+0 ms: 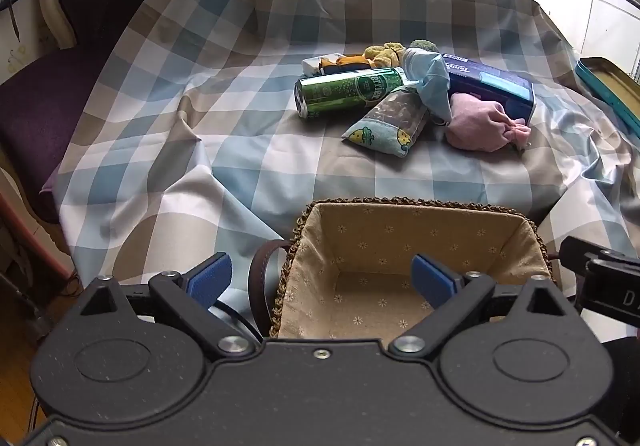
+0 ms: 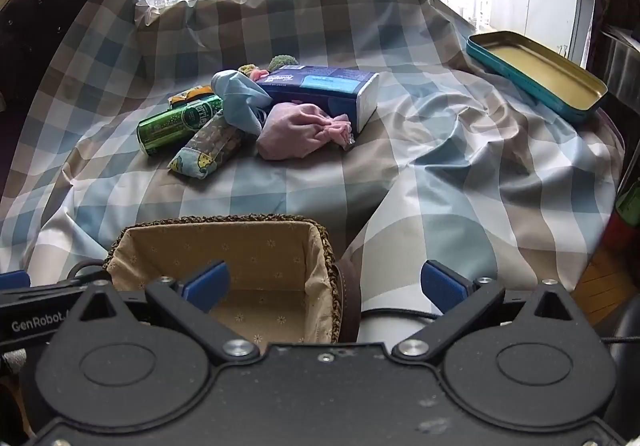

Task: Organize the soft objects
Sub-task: 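Move left tool toward the nut snack bag while right tool approaches the pink drawstring pouch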

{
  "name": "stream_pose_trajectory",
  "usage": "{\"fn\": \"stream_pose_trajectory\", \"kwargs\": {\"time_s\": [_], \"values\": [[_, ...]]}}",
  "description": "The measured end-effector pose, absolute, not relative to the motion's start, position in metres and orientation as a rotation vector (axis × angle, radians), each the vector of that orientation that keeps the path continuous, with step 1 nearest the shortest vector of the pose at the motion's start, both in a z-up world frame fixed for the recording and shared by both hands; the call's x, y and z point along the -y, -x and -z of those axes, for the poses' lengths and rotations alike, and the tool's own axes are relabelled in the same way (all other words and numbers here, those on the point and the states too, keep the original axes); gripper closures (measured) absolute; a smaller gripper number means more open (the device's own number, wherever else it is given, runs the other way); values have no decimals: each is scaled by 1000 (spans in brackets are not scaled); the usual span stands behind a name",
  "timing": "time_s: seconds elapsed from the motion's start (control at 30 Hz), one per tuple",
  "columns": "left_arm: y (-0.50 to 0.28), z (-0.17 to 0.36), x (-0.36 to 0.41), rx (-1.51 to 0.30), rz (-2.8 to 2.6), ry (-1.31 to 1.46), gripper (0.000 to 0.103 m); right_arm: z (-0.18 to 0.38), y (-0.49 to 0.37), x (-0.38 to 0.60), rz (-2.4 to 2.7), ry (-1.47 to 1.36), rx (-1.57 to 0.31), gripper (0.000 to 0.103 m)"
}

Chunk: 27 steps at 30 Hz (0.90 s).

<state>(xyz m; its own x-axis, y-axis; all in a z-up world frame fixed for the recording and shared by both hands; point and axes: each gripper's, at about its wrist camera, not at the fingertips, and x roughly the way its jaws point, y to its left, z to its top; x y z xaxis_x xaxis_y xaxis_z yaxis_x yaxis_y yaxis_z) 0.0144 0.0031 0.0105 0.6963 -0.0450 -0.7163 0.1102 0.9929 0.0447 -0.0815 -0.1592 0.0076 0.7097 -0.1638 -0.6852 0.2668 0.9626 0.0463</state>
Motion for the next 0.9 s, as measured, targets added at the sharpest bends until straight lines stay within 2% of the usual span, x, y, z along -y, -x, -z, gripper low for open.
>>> {"fn": "stream_pose_trajectory", "kwargs": {"time_s": [0.3, 0.9], "values": [[-73, -23, 1, -725, 137, -99, 9, -28, 18, 178, 270, -94, -569, 0], [-150, 12, 17, -789, 230, -134, 9, 27, -108, 194, 215, -300, -758, 0]]}}
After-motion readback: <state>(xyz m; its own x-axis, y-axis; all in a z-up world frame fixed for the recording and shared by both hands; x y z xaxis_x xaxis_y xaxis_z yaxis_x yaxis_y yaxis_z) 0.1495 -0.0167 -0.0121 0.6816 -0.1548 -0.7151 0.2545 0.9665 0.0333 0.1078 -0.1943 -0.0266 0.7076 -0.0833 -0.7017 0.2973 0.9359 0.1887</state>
